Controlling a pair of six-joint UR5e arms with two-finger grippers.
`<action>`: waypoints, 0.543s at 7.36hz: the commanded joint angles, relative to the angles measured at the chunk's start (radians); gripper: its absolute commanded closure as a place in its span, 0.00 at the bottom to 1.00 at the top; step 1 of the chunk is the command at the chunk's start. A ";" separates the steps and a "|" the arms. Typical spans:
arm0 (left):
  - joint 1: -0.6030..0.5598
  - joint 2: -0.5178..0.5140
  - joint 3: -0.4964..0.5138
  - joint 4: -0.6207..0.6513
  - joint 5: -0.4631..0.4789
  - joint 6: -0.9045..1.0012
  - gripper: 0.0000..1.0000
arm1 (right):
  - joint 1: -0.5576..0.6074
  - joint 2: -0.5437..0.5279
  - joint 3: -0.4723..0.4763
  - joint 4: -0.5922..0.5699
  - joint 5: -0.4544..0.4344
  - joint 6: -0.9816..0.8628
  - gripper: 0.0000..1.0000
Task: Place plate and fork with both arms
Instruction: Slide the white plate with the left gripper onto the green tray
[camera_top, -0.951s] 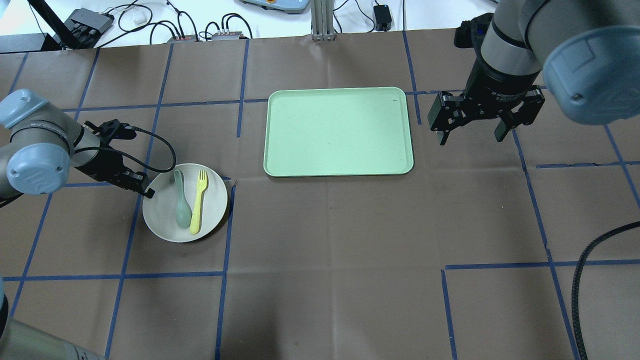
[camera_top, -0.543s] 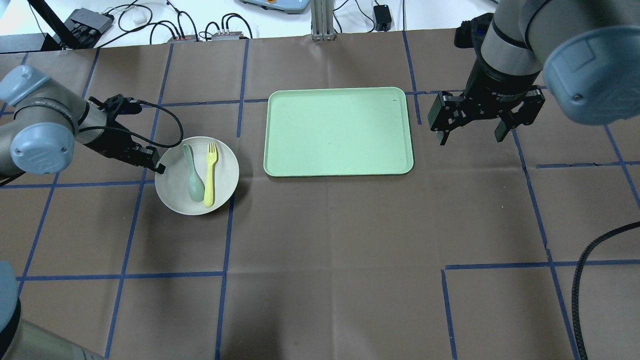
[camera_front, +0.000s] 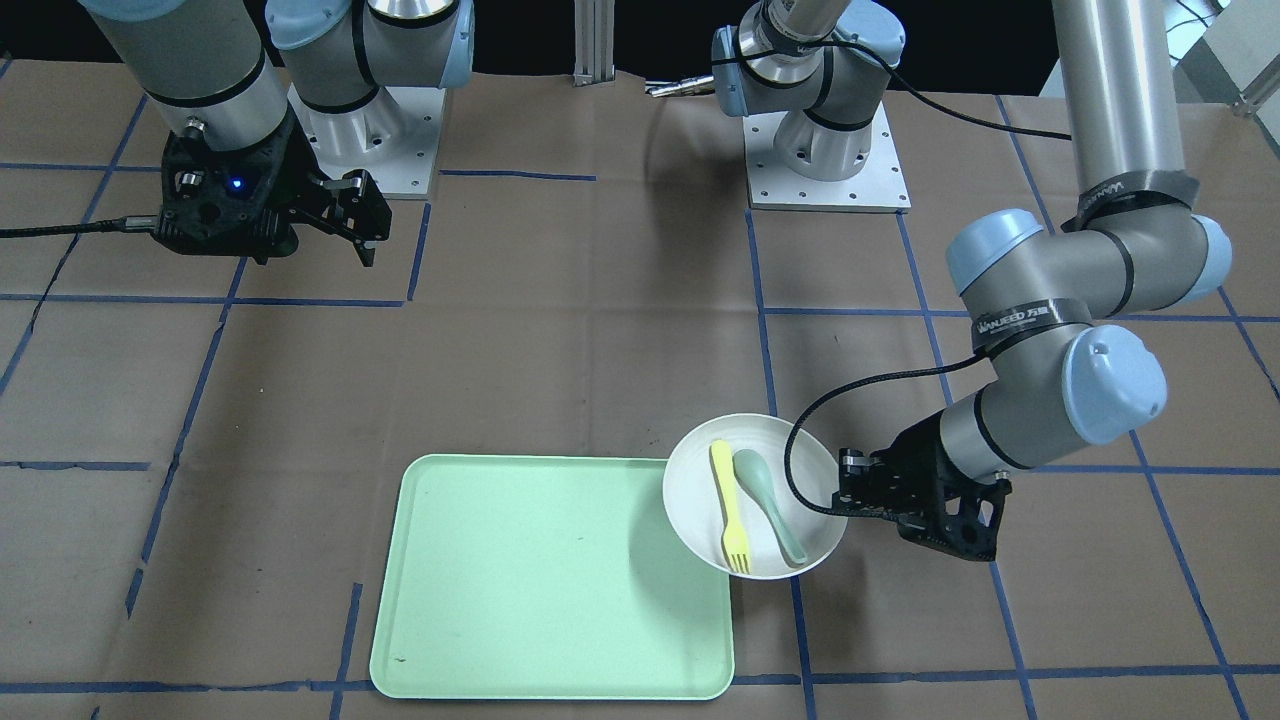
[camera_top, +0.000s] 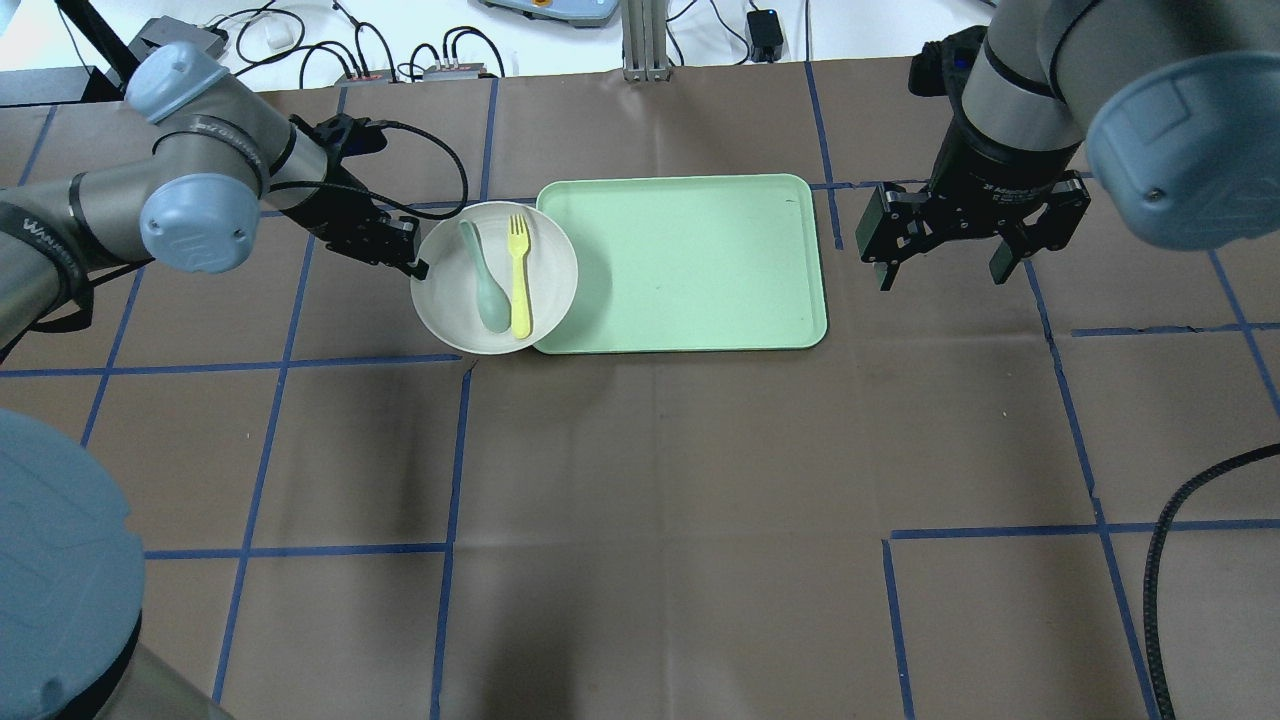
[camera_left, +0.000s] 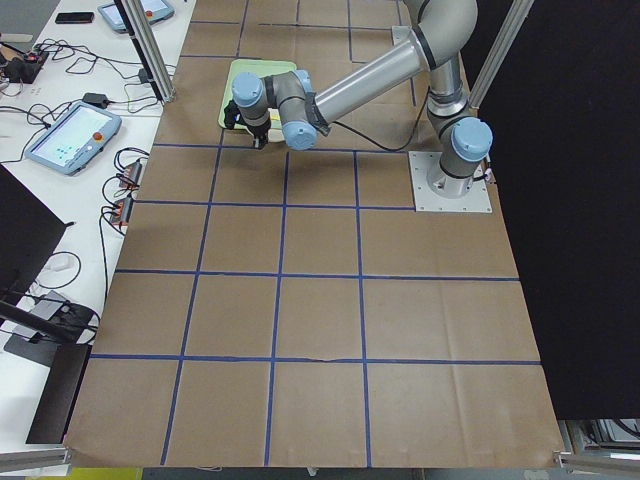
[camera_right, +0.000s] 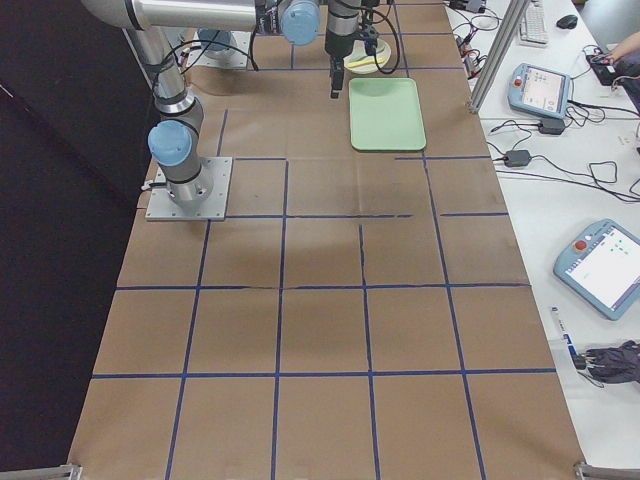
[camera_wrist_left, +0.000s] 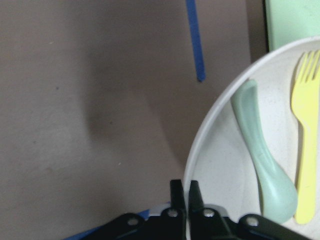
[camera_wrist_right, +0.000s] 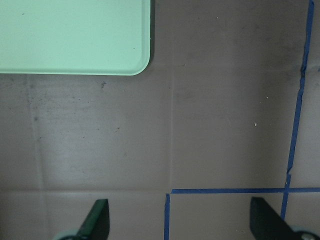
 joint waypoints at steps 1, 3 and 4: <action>-0.110 -0.102 0.141 -0.019 -0.006 -0.088 1.00 | 0.000 0.000 0.000 0.000 0.000 0.000 0.00; -0.190 -0.197 0.256 -0.035 -0.001 -0.162 0.99 | 0.000 0.000 0.000 0.000 0.000 0.000 0.00; -0.223 -0.245 0.328 -0.056 0.001 -0.187 0.99 | 0.000 0.000 0.000 0.000 0.000 0.000 0.00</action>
